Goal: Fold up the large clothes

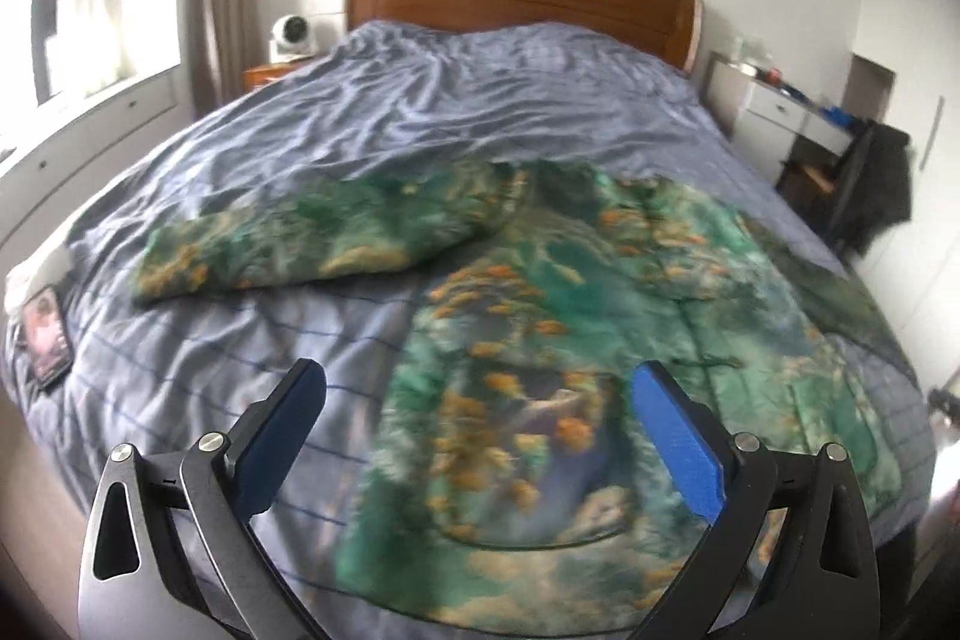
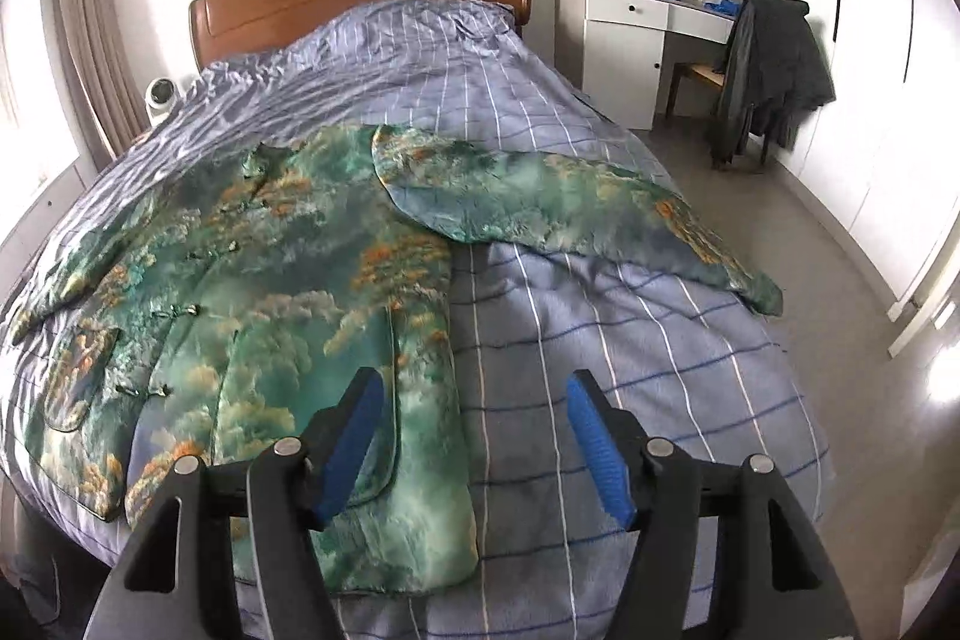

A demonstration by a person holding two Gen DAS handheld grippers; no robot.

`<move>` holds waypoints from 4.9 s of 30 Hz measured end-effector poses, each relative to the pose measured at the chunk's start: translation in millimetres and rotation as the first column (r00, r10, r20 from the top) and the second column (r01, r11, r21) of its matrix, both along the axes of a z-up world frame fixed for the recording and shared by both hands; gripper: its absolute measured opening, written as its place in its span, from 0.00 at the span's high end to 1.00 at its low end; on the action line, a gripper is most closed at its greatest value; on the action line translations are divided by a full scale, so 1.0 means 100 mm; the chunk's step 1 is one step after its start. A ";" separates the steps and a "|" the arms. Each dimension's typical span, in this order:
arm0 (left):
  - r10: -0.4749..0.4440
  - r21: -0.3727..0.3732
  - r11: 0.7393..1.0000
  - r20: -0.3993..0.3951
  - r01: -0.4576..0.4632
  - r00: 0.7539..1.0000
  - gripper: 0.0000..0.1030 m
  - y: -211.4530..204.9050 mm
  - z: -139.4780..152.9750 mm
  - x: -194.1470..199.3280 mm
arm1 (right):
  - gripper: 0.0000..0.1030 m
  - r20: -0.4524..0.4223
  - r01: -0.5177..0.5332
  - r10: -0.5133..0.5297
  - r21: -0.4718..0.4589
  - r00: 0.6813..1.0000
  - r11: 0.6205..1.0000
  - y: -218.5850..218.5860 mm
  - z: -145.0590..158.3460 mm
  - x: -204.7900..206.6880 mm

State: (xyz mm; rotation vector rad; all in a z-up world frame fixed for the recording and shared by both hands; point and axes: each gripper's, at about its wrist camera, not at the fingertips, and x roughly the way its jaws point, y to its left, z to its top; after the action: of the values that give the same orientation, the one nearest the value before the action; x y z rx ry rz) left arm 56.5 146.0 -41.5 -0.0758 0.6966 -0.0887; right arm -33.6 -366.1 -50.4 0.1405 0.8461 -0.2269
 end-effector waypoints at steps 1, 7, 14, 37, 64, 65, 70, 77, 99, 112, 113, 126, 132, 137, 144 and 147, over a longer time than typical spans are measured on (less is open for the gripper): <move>-0.015 0.006 1.000 -0.009 0.015 1.000 0.01 -0.06 -0.02 0.02 | 0.37 0.002 -0.001 0.001 0.026 1.000 1.000 -0.06 0.00 0.03; -0.004 -0.002 1.000 -0.030 0.004 1.000 0.01 -0.15 -0.02 0.06 | 0.37 0.059 0.152 -0.164 0.165 0.985 0.974 -0.96 0.18 0.09; 0.026 -0.024 0.999 -0.039 -0.027 0.999 0.01 -0.16 0.00 0.10 | 0.37 -0.057 0.389 -0.413 0.470 0.909 0.792 -2.34 -0.14 0.10; 0.070 0.030 0.997 -0.125 -0.067 0.990 0.01 -0.17 -0.33 0.06 | 0.90 0.318 0.216 -0.331 0.347 0.888 0.913 -1.81 0.35 0.96; -0.475 -0.359 0.853 -0.232 0.380 0.849 0.02 -1.48 -0.53 0.76 | 0.31 0.088 -0.478 0.471 0.112 0.878 0.871 1.65 -0.63 0.57; -0.513 -0.377 0.833 -0.248 0.406 0.822 0.02 -1.64 -0.59 0.85 | 0.30 0.089 -0.470 0.462 0.106 0.882 0.877 1.59 -0.58 0.52; -0.517 -0.400 0.844 -0.434 0.356 0.738 0.26 -2.29 -1.11 1.41 | 0.30 0.122 -0.406 0.390 0.148 0.913 0.902 1.31 -0.42 0.28; -0.462 -0.403 0.874 -0.519 0.271 0.719 0.85 -2.51 -1.26 1.57 | 0.30 0.180 -0.383 0.354 0.160 0.918 0.910 1.21 -0.31 0.14; -0.269 -0.078 0.961 -0.462 0.264 0.845 0.80 -2.29 -1.11 2.78 | 0.31 0.082 -0.313 0.314 -0.017 0.946 0.949 0.15 -0.24 1.57; -0.265 0.006 0.957 -0.400 0.292 0.877 0.61 -2.30 -1.37 2.60 | 0.55 -0.114 -0.281 0.298 0.150 0.948 0.948 -0.04 -1.10 3.56; -0.268 0.011 0.955 -0.392 0.295 0.880 0.61 -2.30 -1.37 2.59 | 0.55 -0.154 -0.262 0.288 0.169 0.945 0.950 -0.04 -1.26 3.64; -0.275 0.038 0.952 -0.326 0.303 0.905 0.61 -2.25 -1.36 2.43 | 0.55 -0.193 -0.337 0.369 0.179 0.909 0.924 0.20 -1.11 2.96; -0.267 0.051 0.953 -0.324 0.299 0.908 0.60 -2.27 -1.37 2.43 | 0.55 -0.246 -0.317 0.349 0.161 0.904 0.935 0.26 -1.26 2.72; -0.243 0.068 0.959 -0.313 0.277 0.918 0.40 -2.19 -1.31 2.34 | 0.55 -0.298 -0.269 0.309 0.168 0.903 0.948 0.29 -1.45 2.88; -0.239 0.091 0.957 -0.296 0.276 0.925 0.24 -1.80 -1.03 1.85 | 0.36 -0.218 -0.235 0.261 0.136 0.940 0.962 0.31 -1.11 2.60; -0.239 0.115 0.952 -0.295 0.282 0.925 0.20 -1.54 -0.99 1.59 | 0.27 -0.181 -0.237 0.255 0.119 0.950 0.964 0.41 -0.91 2.36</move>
State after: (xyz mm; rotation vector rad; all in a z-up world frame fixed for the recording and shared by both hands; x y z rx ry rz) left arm 215.2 -8.1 -140.6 0.1590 0.9911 -0.2840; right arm 202.1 -325.3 -141.9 0.1021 1.0614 0.0365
